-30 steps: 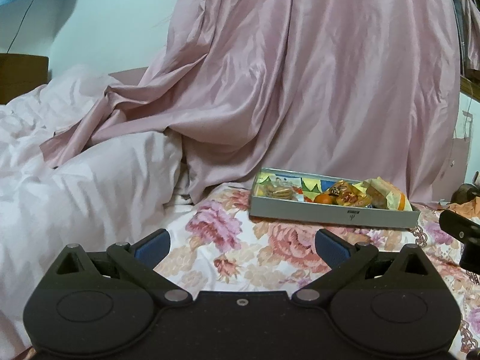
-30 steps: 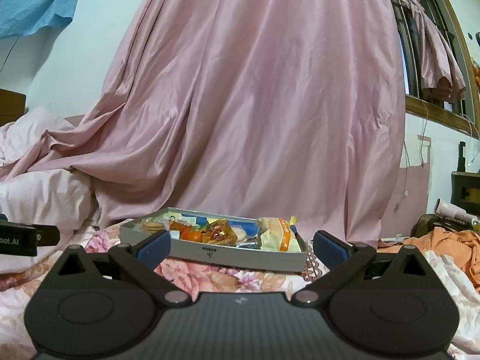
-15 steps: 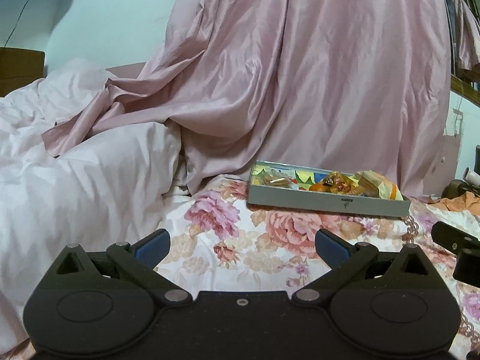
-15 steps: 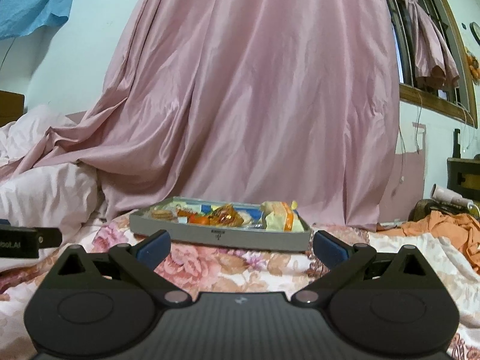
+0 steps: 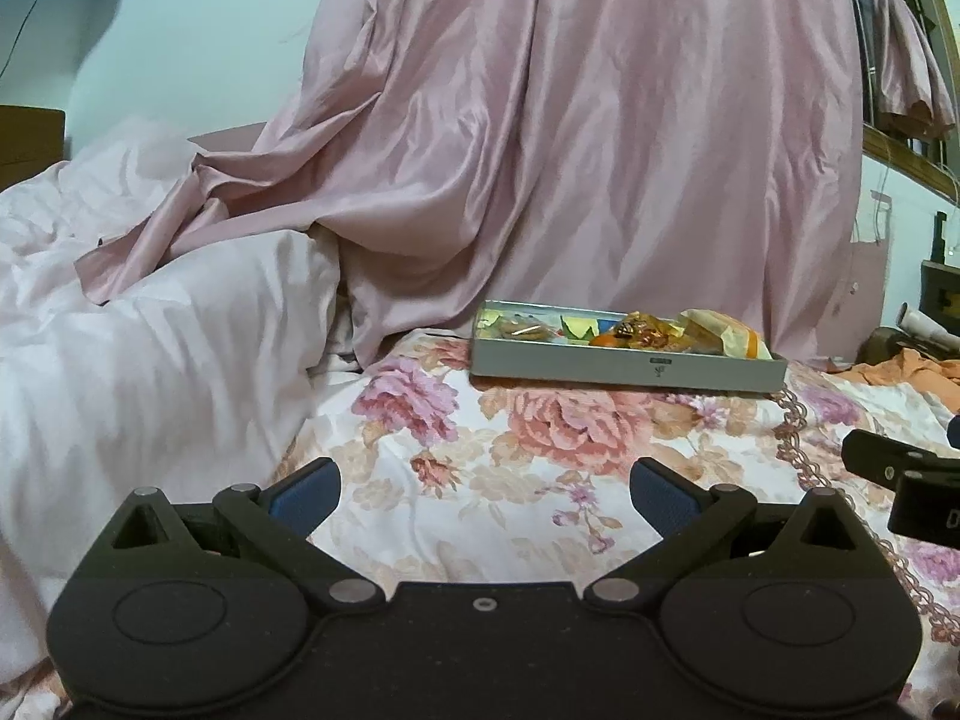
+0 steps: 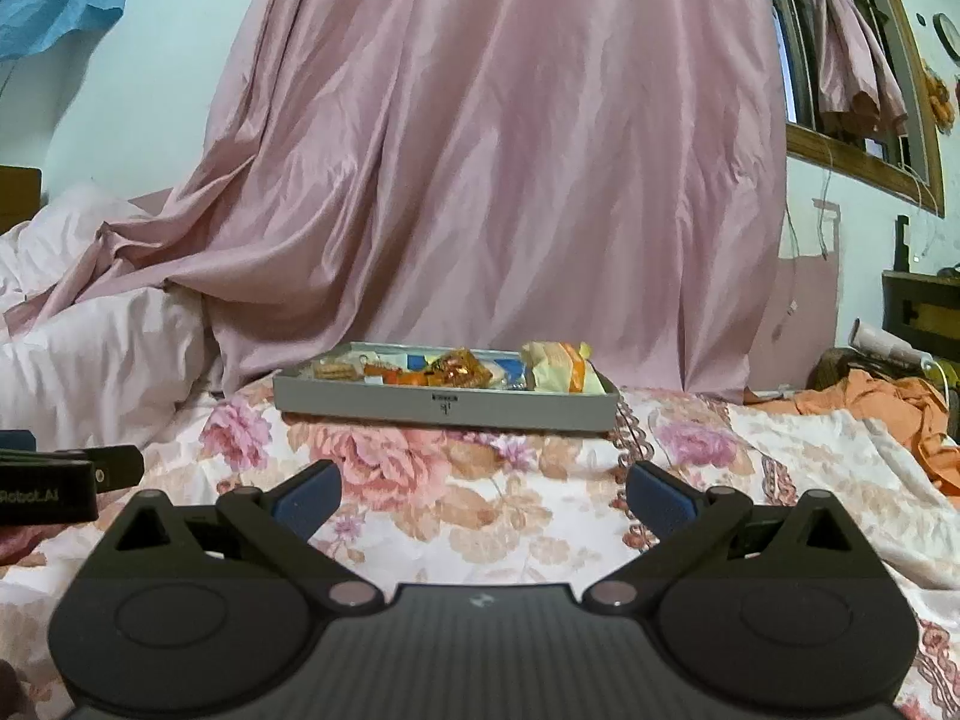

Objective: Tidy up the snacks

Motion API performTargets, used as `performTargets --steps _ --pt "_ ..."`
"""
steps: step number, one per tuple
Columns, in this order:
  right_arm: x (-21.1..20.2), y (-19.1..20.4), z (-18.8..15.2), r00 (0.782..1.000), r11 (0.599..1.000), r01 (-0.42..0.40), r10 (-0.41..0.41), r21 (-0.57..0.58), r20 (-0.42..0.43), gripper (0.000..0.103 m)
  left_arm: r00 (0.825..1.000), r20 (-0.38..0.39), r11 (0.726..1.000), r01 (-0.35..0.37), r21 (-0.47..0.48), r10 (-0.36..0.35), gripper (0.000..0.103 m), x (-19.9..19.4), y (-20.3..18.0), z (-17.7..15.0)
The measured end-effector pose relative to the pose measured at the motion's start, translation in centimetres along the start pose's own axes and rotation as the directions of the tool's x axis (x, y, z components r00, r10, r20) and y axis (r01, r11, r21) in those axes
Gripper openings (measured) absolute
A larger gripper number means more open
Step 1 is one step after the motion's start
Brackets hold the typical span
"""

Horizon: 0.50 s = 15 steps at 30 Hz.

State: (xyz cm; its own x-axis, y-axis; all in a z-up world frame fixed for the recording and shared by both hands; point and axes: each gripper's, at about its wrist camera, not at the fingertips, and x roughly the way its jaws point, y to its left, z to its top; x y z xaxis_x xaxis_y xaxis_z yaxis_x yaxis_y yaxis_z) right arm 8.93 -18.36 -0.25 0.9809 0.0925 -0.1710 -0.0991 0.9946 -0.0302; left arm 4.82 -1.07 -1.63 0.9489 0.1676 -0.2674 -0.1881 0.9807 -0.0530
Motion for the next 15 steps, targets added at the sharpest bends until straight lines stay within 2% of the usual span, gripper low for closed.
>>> performTargets --steps 9,15 --pt "-0.9 0.1 -0.5 1.000 1.000 0.004 -0.004 -0.001 -0.028 0.103 1.000 -0.001 1.000 -0.001 0.006 0.001 0.102 -1.1 -0.3 -0.2" --pt "-1.5 0.0 -0.6 1.000 1.000 0.007 -0.007 0.002 -0.014 0.103 1.000 -0.001 1.000 0.006 0.022 -0.006 0.102 -1.6 -0.7 -0.4"
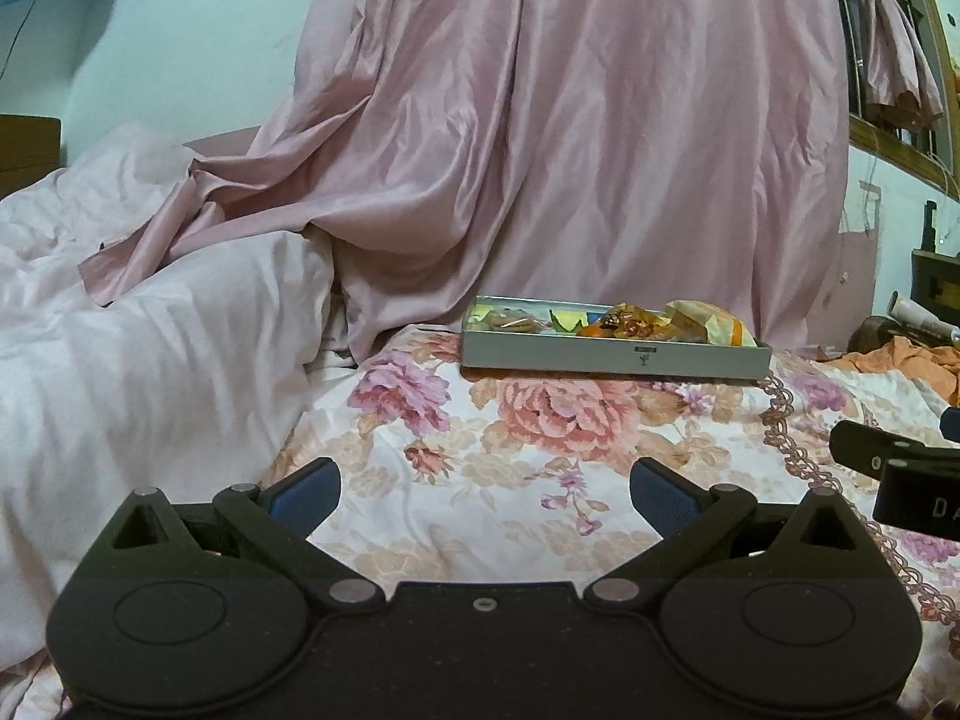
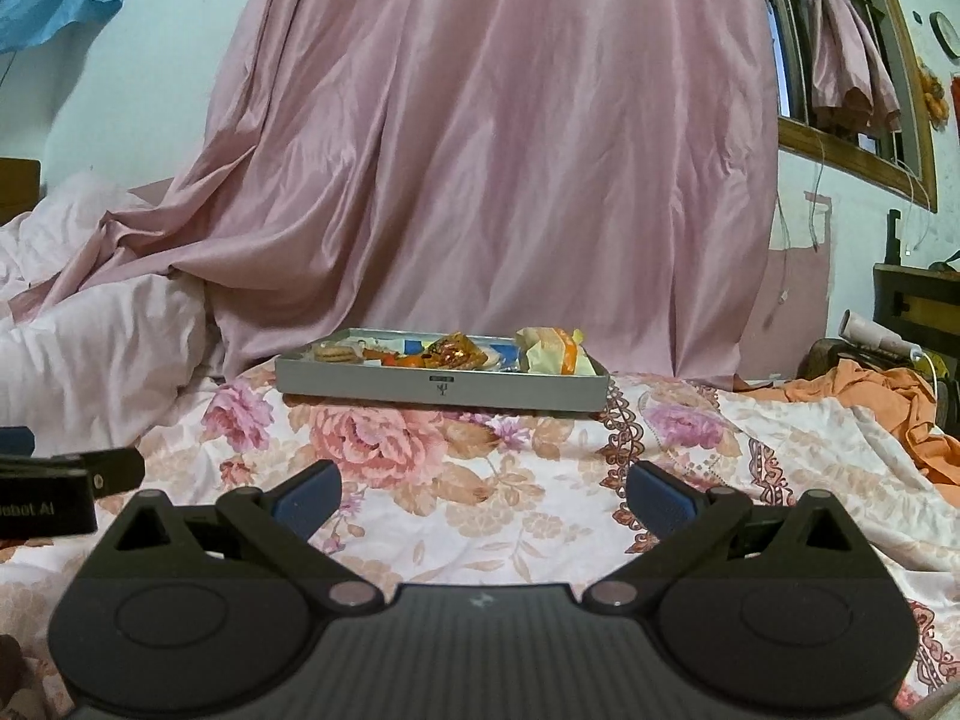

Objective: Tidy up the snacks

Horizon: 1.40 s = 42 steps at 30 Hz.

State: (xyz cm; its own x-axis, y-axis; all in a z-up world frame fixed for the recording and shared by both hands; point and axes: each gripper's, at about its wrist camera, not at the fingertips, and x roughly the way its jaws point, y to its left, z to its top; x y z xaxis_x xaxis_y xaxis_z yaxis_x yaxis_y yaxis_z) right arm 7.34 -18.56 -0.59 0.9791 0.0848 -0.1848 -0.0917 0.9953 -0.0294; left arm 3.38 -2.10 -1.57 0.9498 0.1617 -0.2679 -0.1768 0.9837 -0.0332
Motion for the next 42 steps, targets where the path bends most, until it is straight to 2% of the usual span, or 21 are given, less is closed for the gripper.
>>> performTargets --steps 42 --pt "0.31 0.44 -0.60 1.000 0.999 -0.018 0.017 -0.043 -0.018 0.103 1.000 -0.012 1.000 -0.013 0.003 0.013 0.102 -0.18 0.14 -0.10"
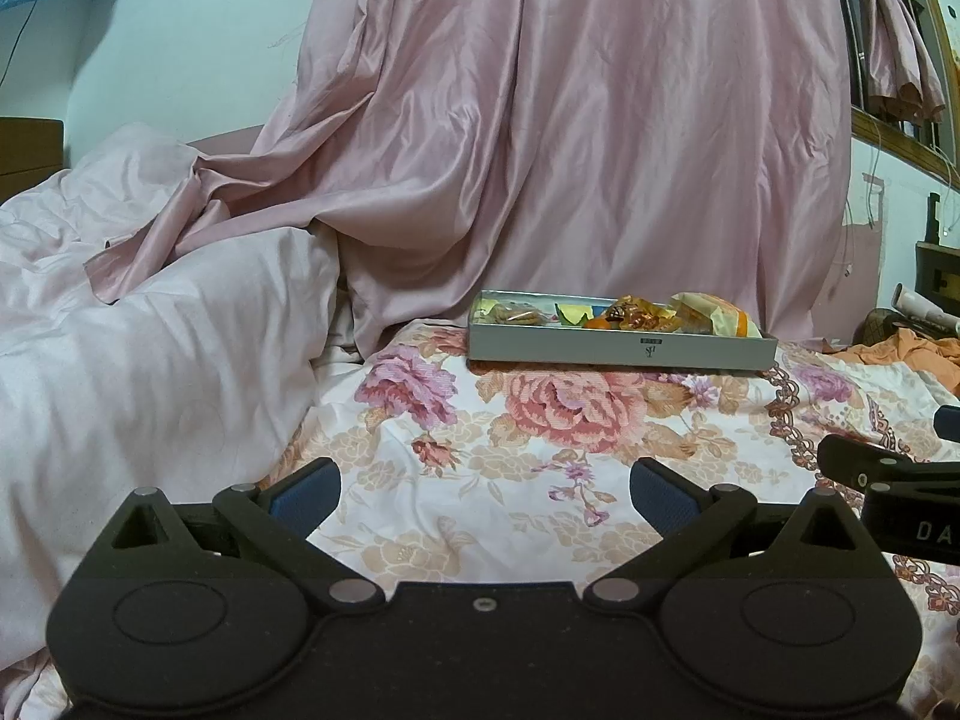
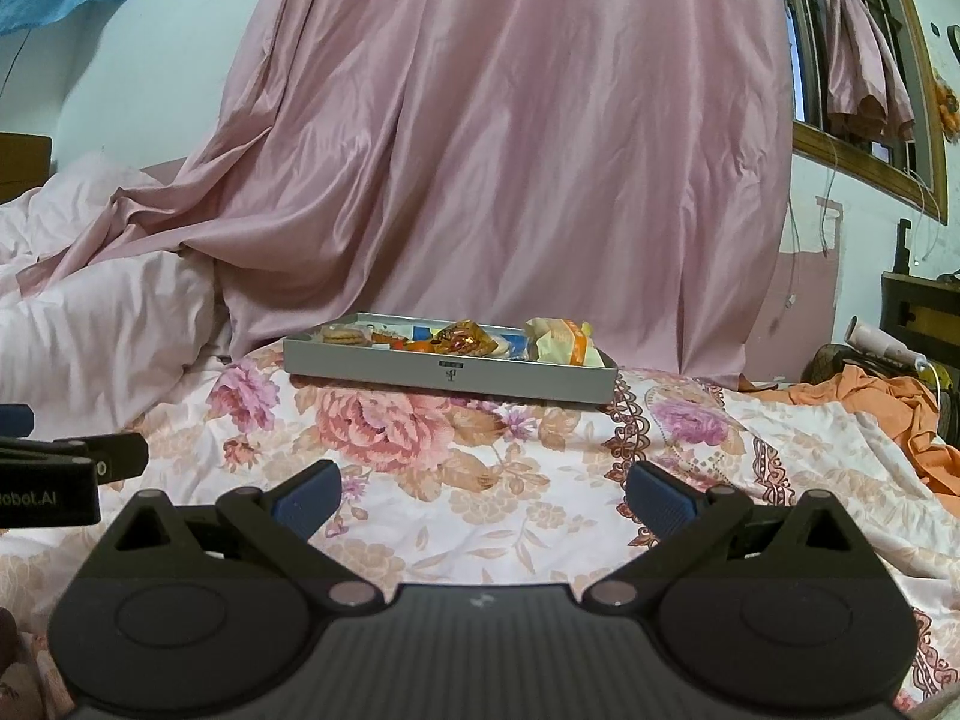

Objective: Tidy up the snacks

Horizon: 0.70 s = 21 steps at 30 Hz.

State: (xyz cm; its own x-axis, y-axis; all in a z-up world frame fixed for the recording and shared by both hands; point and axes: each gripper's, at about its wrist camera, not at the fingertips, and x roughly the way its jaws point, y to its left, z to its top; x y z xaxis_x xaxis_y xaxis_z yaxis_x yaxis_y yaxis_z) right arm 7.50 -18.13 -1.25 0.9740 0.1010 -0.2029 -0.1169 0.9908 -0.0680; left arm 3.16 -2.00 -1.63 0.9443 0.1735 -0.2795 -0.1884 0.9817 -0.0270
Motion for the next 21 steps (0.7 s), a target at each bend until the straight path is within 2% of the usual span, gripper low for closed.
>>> performTargets --steps 21 --pt "0.08 0.25 -0.18 1.000 1.000 -0.005 0.005 -0.007 -0.010 0.103 1.000 0.000 1.000 0.000 0.000 0.000 0.102 0.01 0.02 0.04"
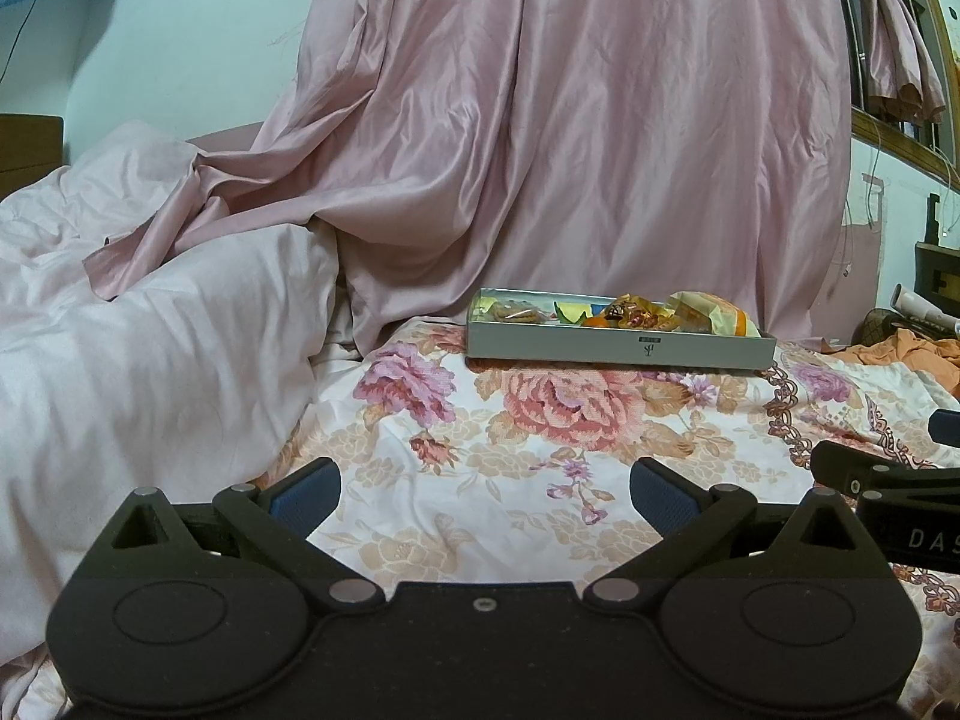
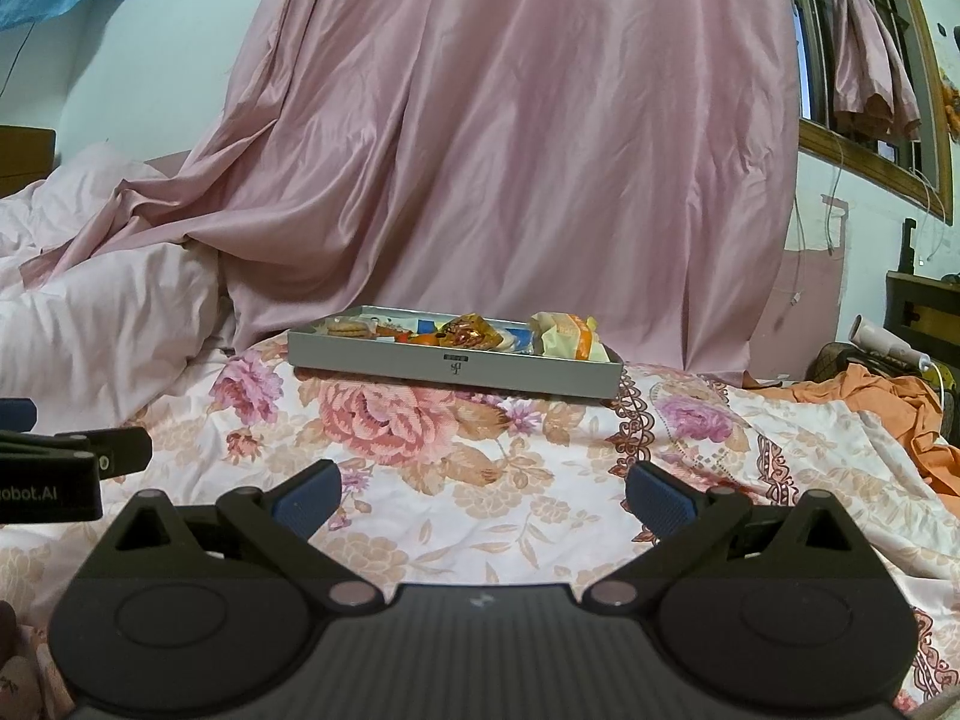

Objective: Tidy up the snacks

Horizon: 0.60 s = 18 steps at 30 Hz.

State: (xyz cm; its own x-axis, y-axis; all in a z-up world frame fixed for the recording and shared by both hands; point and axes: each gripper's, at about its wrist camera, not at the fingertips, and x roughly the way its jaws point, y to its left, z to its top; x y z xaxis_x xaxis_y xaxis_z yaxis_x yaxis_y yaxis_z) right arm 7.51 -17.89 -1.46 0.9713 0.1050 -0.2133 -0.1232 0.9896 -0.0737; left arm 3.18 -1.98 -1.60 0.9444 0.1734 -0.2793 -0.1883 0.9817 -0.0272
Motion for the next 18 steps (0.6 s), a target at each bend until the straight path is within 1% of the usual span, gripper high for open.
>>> performTargets --steps 15,18 --pt "-0.06 0.15 -0.08 1.000 1.000 -0.002 0.002 -0.003 -0.004 0.103 1.000 -0.003 1.000 0.002 -0.003 -0.002 0.102 -0.01 0.09 0.06" --pt "-0.05 0.19 -0.23 1.000 1.000 -0.003 0.003 -0.005 -0.006 0.103 1.000 -0.008 1.000 0.014 -0.026 -0.014 0.102 -0.01 0.16 -0.13"
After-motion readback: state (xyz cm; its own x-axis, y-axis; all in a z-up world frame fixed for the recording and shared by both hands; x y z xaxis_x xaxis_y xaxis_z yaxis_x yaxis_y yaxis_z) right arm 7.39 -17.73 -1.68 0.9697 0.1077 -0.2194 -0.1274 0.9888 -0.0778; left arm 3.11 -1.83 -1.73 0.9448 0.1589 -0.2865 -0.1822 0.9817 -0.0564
